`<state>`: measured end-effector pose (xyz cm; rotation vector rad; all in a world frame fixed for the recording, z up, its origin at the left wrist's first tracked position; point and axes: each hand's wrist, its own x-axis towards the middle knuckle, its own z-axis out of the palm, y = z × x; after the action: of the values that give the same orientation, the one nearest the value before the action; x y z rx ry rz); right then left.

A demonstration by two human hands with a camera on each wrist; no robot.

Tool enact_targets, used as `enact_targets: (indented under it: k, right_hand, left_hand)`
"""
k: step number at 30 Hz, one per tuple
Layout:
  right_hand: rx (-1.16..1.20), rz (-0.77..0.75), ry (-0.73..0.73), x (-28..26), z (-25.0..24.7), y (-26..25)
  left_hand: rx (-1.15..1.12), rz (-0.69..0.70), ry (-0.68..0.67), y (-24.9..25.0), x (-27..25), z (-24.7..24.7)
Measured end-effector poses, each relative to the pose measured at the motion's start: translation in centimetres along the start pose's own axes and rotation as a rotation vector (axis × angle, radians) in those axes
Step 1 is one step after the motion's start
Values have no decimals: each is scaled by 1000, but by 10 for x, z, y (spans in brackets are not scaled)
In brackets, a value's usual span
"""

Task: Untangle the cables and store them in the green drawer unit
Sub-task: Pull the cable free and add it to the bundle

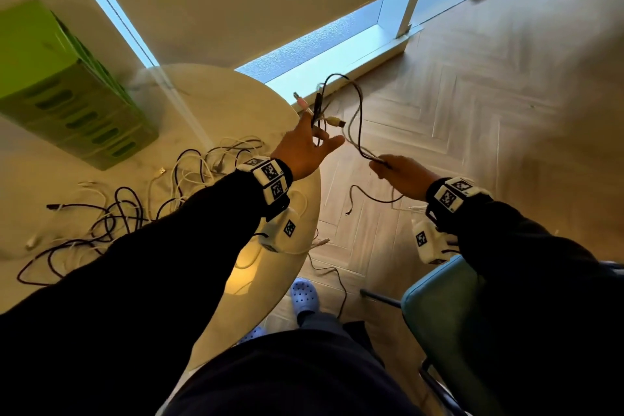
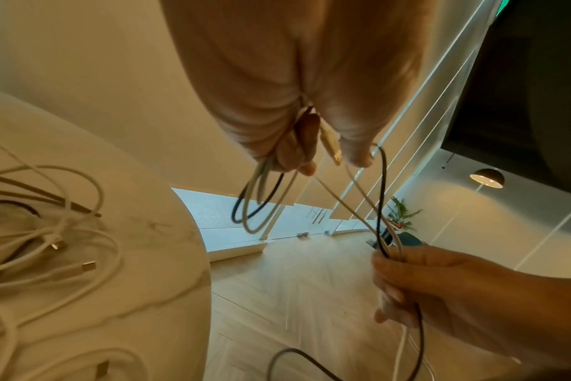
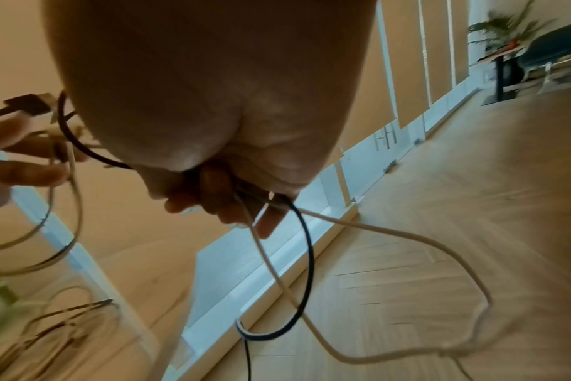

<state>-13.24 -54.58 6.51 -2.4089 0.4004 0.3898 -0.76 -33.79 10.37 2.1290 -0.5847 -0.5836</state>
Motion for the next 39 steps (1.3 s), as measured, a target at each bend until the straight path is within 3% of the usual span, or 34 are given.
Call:
enact_targets:
  k: [4,7,9,10,13,15,17,20,23,26,30,34,37,39]
  right_hand:
    - [-101,183,-10,0,-5,32]
    - [-230,394,-223,6,1,53]
    - [-296,446,-322,11,3,54]
    - [-312,384,-279,12,2,46]
    - [-212,26,52,16,-1,2]
    - [-109,-146,123,21,-2,-36]
    - [-78,-224,-31,22,3,-71]
    - [14,-167,-378,18,18,-97]
    - [101,-140,-470,25,38,-89]
    - [-54,-36,-365,32,34,-77]
    - [-523,-143,69,43,7,-52]
    - [-529,-133,391,41,-7,-38]
    - [-476,-245,349,38,6,-44]
    - [-485,-290,187,35,23,-48]
  left_hand:
    - [-54,-74,70,-4,2,-10]
    - [-117,-97,112,-2,2,-18]
    - [-154,-93,91,3,-1,-20]
    - [-178,-83,77,5,-2,-19]
    - [-220,-61,27,13,-8,-12]
    - [-272,-59,11,17,-12,-7]
    - [-360,-60,-19,25,-16,-3]
    - [-518,-85,-72,36,-25,-9]
    - [-803,-138,-185,38,-29,-27]
    - [-1017,-164,-253,35,-30,-48]
    - [-1124,-175,-295,25,-37,-76]
    - [-1258,-210,-182,16,-39,-102]
    - [-1396,-114,-1,16,-35,-110]
    - [-1414,-42,93,15,-34,-112]
